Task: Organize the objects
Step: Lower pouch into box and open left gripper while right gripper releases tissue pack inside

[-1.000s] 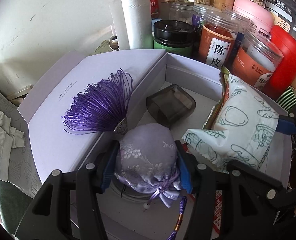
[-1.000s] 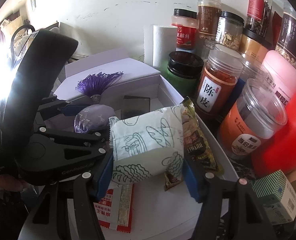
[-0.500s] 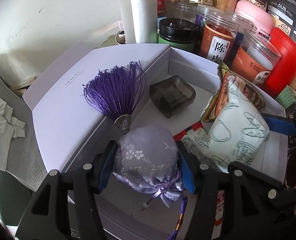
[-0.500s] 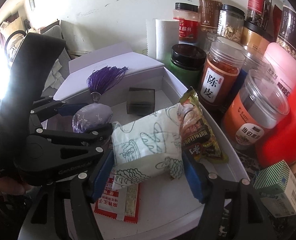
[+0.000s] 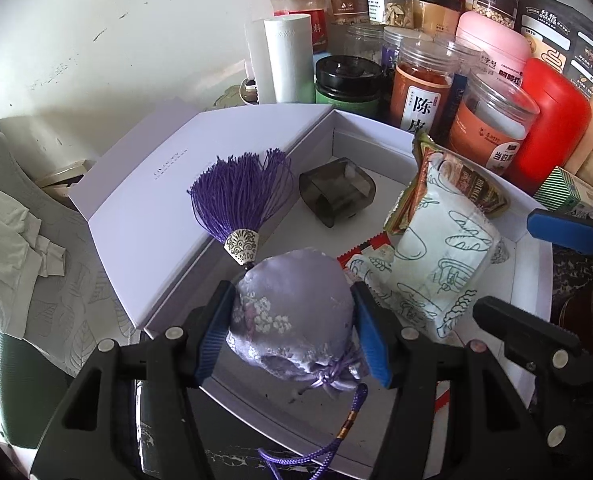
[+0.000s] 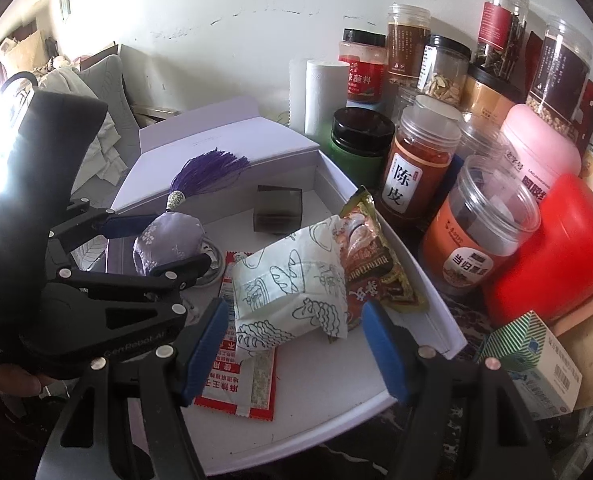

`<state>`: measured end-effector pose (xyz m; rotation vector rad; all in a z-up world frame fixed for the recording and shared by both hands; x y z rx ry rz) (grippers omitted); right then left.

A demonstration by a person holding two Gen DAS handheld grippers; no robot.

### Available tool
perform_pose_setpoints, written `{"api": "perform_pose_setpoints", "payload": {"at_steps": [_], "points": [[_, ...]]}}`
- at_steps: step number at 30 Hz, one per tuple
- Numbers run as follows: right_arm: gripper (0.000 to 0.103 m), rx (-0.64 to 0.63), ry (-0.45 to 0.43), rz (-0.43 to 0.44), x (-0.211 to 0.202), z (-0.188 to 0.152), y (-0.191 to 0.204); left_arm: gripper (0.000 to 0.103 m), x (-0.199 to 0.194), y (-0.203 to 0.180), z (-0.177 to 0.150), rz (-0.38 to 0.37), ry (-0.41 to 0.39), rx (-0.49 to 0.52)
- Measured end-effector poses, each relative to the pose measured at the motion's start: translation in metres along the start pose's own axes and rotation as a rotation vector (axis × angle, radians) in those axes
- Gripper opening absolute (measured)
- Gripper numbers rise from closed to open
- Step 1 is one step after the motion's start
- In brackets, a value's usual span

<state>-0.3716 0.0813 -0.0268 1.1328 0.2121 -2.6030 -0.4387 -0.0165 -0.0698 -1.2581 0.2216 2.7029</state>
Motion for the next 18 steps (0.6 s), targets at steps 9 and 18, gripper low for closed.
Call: {"api": "perform_pose_setpoints", "payload": {"at_steps": [9,18], "points": [[0.07,-0.009,-0.027,-0.019,-0.027,0.001,-0.001,0.07,-0.03,-0.004,0.006,0.027,-0.034,0.002],[0.07,-0.022,-0.067,-0.04,-0.059,0.005,0.0,0.073,-0.068,-0.003,0.01,0.044,-0.075,-0.008]]}}
Point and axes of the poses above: each gripper's, at about its wrist camera, not at the fingertips, and x roughly the way its jaws point, y to its left, z to its top, the point moved 8 cm from there along x, roughly the way its jaws point, and after that the axes turned 6 degrees about -y, right-handed, at the moved point
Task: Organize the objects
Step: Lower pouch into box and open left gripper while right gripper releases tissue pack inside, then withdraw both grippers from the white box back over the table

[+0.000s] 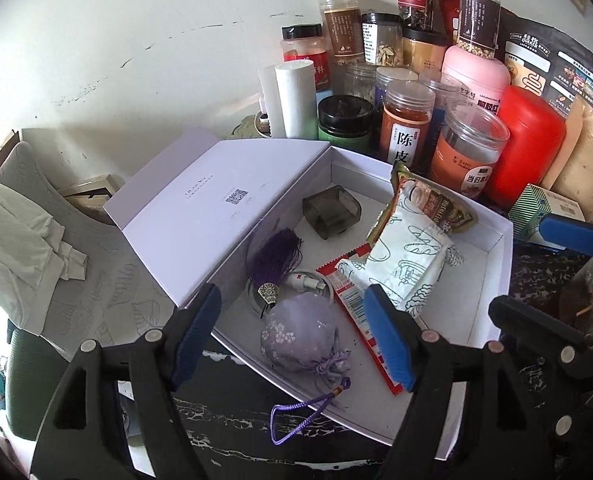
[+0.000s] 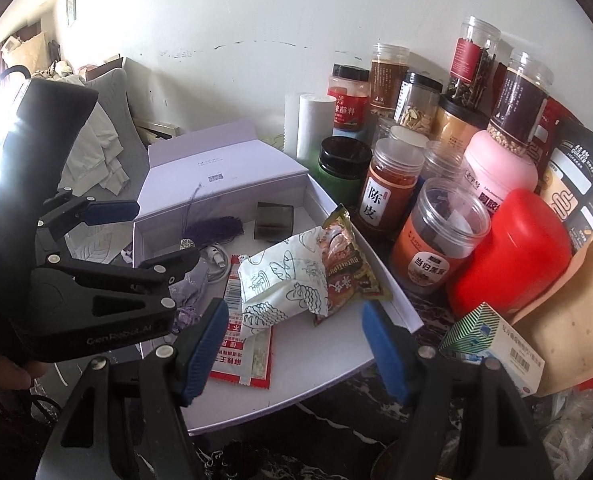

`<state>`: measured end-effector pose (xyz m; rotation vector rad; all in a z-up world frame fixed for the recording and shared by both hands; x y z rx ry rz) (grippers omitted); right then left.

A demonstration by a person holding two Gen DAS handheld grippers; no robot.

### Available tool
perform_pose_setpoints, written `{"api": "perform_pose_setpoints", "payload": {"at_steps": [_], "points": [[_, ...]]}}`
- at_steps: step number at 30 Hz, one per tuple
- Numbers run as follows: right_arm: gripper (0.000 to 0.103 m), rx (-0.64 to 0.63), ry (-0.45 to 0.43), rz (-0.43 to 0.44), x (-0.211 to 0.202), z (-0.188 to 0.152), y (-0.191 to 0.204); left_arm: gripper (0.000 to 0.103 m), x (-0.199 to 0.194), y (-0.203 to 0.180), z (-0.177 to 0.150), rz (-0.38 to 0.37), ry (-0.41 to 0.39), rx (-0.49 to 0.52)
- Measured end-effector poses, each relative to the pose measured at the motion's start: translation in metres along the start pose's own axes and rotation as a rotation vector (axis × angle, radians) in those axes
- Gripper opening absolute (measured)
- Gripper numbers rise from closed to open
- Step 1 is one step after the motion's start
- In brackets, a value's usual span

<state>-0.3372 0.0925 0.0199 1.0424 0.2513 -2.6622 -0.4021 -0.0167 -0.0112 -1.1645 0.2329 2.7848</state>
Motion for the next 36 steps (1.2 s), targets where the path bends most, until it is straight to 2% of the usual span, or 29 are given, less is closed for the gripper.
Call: {"api": "perform_pose_setpoints", "payload": {"at_steps": [8,11,19,27,36], "points": [[0.07,-0.009,-0.061,-0.014,-0.038,0.009,0.006,0.073,-0.047,0.003,0.003,-0.004,-0.038,-0.013],[0.073,-0.017,-0.085,-0.021,-0.054,0.012,0.009,0.076,-0.067,0.005,0.004,0.01,-0.051,-0.017],[0.074,-0.033,-0.142,-0.039,-0.096,0.017,0.015,0.079,-0.116,0.006,0.004,0.041,-0.094,-0.018],[0.076,-0.047,-0.187,-0.058,-0.134,0.014,0.02,0.081,-0.164,0.009,-0.001,0.021,-0.126,-0.067],[0.079,-0.057,-0.225,-0.08,-0.173,0.005,0.023,0.085,-0.213,0.003,-0.011,0.068,-0.18,-0.037]]}}
Point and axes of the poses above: each gripper's, at about its wrist camera, not at the fingertips, and x roughly the way its jaws point, y to its left, z to its top, the point moved 8 cm from there along x, roughly the way its jaws point, and after that the axes turned 6 degrees about -y, right-handed, at the moved point
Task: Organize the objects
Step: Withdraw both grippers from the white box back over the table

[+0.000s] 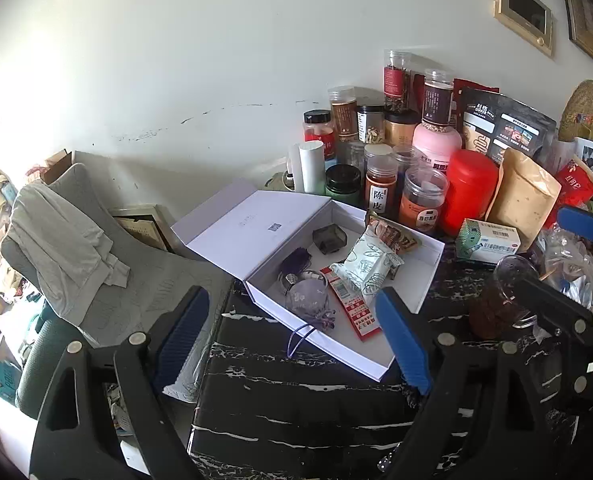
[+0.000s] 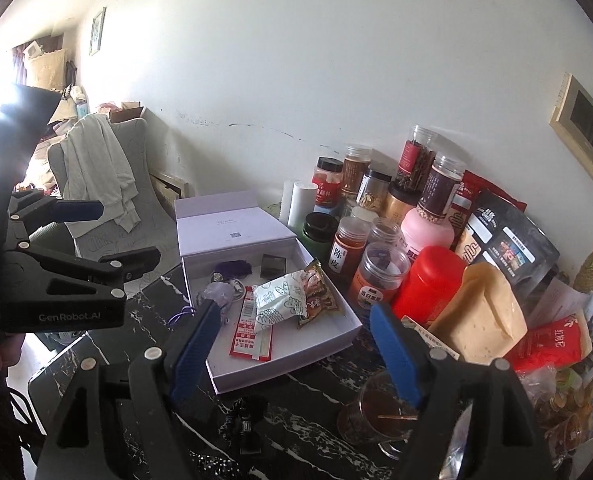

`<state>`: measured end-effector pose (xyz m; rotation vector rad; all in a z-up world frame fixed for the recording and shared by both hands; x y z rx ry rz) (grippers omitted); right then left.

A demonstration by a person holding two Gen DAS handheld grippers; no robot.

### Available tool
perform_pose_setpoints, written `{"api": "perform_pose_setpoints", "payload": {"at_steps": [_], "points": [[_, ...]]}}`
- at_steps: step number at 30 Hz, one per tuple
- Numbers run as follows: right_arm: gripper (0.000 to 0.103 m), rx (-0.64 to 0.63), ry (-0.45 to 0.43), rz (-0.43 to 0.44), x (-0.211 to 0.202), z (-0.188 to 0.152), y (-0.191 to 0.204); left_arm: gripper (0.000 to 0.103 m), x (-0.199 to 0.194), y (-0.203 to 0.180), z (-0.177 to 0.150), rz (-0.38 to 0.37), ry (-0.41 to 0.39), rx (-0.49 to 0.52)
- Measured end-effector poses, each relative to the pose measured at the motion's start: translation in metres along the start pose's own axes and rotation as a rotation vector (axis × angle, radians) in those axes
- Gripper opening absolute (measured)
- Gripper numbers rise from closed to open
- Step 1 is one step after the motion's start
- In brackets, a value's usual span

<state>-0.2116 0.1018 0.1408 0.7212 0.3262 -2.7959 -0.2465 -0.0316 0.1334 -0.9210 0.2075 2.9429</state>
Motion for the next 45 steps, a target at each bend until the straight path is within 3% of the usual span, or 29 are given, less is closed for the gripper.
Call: {"api": "perform_pose_setpoints", "payload": {"at_steps": [10,18,35,45], "points": [[0.079,-0.009,-0.024,-0.011,-0.037,-0.011,0.002,0.087,-0.051,-0.008,-0.017,0.007,-0.033,0.0],[0.079,-0.011,-0.02,-0.005,-0.058,-0.033,0.006,0.087,-0.082,-0.019,-0.044,-0.037,-0.046,-0.014],[0.079,0.01,0.036,0.028,-0.074,-0.098,0.014,0.087,-0.092,-0.05,-0.119,-0.09,-0.001,0.004],[0.079,0.019,0.103,0.059,-0.062,-0.142,0.017,0.087,-0.075,-0.074,-0.163,-0.128,0.064,0.018]]}}
Point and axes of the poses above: each gripper's, at about its wrist camera, not at the fingertips, and x roughly the way its jaws point, y to its left, z to its top, the point moved 8 cm from there along x, roughly the way its jaws point, and after that the axes turned 6 degrees about -y, right-handed, at the moved point
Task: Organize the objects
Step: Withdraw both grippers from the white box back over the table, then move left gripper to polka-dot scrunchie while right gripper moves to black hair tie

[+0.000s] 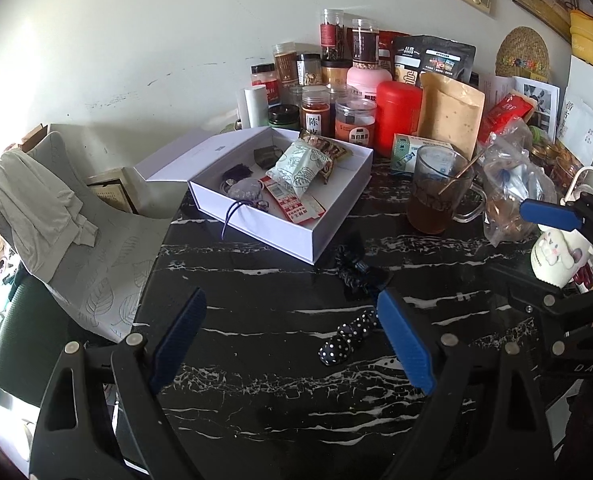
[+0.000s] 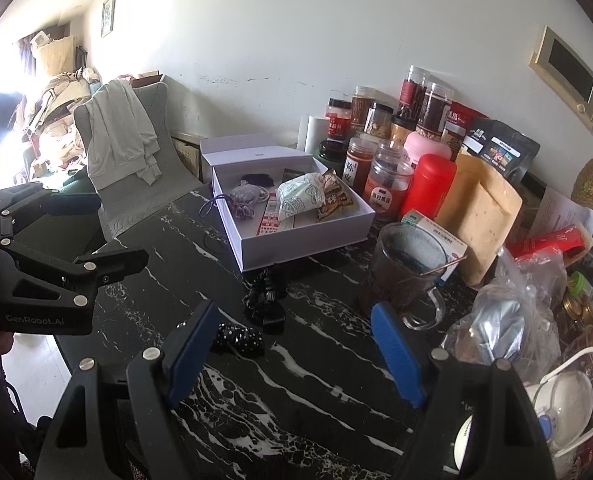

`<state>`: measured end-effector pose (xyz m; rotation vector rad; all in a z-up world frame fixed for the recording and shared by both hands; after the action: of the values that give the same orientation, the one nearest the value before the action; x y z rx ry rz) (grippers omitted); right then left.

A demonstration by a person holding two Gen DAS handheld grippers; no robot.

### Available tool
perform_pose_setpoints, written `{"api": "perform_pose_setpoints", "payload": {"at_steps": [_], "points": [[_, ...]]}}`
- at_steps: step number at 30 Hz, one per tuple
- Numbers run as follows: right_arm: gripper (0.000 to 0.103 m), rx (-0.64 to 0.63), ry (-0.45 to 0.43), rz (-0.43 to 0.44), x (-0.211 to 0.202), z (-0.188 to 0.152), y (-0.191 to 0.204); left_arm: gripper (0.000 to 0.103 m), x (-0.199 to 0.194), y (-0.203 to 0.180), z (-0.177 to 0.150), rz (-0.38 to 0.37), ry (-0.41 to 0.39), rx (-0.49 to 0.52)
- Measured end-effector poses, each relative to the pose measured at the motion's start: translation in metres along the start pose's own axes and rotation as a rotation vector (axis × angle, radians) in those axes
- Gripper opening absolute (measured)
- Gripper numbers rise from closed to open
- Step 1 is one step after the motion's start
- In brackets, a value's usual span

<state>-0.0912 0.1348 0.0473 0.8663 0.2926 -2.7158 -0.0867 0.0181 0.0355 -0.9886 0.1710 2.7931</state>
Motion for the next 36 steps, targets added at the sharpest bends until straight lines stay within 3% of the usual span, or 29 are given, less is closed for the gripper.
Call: {"api": "perform_pose_setpoints", "payload": {"at_steps": [21,36], "points": [[0.079,0.023,0.135,0.089,0.07,-0.059,-0.004,0.087,0.087,-0.029,-0.058,-0.14,0.139,0.017],[0.078,0.031,0.171,0.159,0.111,-0.06,-0.005,0.082,0.128,-0.038,-0.066,-0.207,0.165,0.076]]}}
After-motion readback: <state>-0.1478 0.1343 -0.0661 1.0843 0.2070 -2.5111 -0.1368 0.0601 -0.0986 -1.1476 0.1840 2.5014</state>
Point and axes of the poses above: each gripper's, at about its wrist camera, not at the fingertips, and x roughly the way its jaws point, y to its left, z to its top, the point moved 8 cm from there along x, roughly the way its jaws point, and after that the axes turned 6 degrees about -y, right-handed, at the moved point
